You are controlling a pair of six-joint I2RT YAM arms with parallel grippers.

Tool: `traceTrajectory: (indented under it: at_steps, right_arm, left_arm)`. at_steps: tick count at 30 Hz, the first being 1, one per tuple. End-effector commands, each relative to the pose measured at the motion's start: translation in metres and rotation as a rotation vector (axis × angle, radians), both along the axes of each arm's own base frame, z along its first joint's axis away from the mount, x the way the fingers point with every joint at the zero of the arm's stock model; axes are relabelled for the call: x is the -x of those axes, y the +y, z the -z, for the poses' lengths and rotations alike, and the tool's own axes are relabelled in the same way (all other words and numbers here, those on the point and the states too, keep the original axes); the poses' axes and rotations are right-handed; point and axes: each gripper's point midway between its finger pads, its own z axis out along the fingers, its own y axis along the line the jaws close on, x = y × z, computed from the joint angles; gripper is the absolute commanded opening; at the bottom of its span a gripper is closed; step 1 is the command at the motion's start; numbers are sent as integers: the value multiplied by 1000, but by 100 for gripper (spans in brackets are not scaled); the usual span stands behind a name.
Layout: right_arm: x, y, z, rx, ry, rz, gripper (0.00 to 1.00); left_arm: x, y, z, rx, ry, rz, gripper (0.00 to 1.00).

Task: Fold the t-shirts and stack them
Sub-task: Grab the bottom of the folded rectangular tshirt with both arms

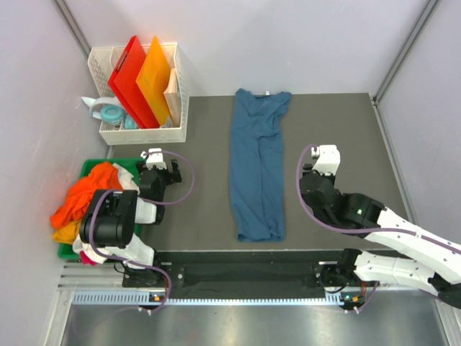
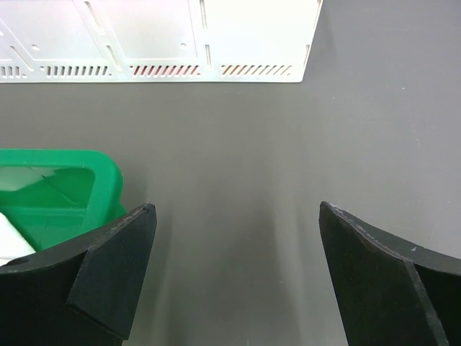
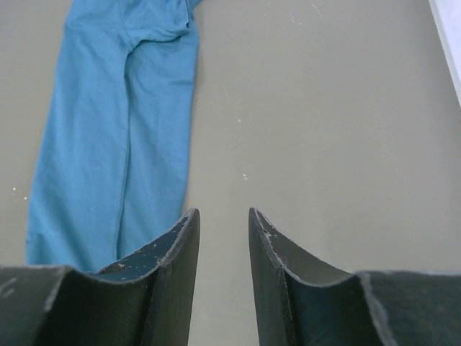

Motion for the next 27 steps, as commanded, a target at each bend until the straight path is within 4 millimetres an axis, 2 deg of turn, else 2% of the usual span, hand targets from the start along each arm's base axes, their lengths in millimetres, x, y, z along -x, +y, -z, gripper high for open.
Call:
traceTrajectory:
  at_steps: [1,2,3,4,5,6,7,8,9,10,11,12,13,15,16,17,18,19,20,21,22,23,24,26,27]
  right_arm:
    - [4,-13,-3,31,7,4,34]
    - [4,-14,-1,40,10,8,34]
    - [5,-16,0,47,14,11,34]
    - [5,-16,0,42,13,17,34]
    - [5,-15,0,38,15,16,35]
    - [5,-15,0,29,12,18,35]
    - [5,-14,0,23,14,14,34]
    - [4,-12,0,15,11,11,34]
    - [4,-11,1,14,12,7,35]
    - [4,-11,1,6,13,8,35]
    - [4,-10,1,2,12,10,35]
    - [4,-10,2,-3,11,13,35]
    - [3,-9,3,-12,11,14,35]
    - [3,-7,6,-27,8,12,36]
    - [3,-6,7,-31,8,10,36]
    - [2,-4,8,-36,5,7,36]
    - [2,-4,9,-40,3,11,36]
    - [2,-4,9,-42,2,15,36]
    - [1,-4,8,-47,-1,17,36]
    - [1,-3,7,-55,-3,18,36]
    - [1,-2,5,-60,-7,18,36]
    - [0,-2,4,-61,-9,19,36]
    - [0,-3,3,-64,-11,21,36]
    - [1,-4,5,-59,-8,22,36]
    - [1,-4,5,-64,-8,25,36]
  left_arm:
    - [-5,8,-12,3,-47,-45,99]
    - [-4,12,-22,-1,-76,-76,99]
    - [-1,15,-24,-30,-62,-124,99]
    - [-5,9,-36,-54,-68,-176,99]
    - [-8,1,-56,-87,-87,-149,99]
    - [-5,-6,-44,-150,17,-110,99]
    - [-18,-26,-74,-147,-19,-89,99]
    - [-18,-37,-90,-145,-12,-71,99]
    - [-9,-47,-75,-136,111,-62,99]
    - [-16,-76,-104,-71,110,-42,99]
    - [-14,-84,-104,-38,168,-62,99]
    - [-11,-99,-106,66,211,-82,99]
    - [12,-125,-100,39,352,-23,99]
    - [34,-146,-94,-18,392,-41,99]
    - [63,-175,-87,-82,423,25,99]
    - [76,-169,-91,-97,412,-43,99]
    - [85,-173,-89,92,406,-161,99]
    - [99,-165,-81,192,436,-264,99]
    - [132,-131,-62,192,532,-423,99]
    - [142,-140,-50,365,584,-496,99]
    - [153,-148,-30,359,664,-427,99]
    - [142,-181,-35,376,667,-221,97]
    - [156,-201,-28,354,701,-118,94]
    - [169,-202,-9,240,752,-91,98]
    - [173,-200,-2,194,786,-88,95]
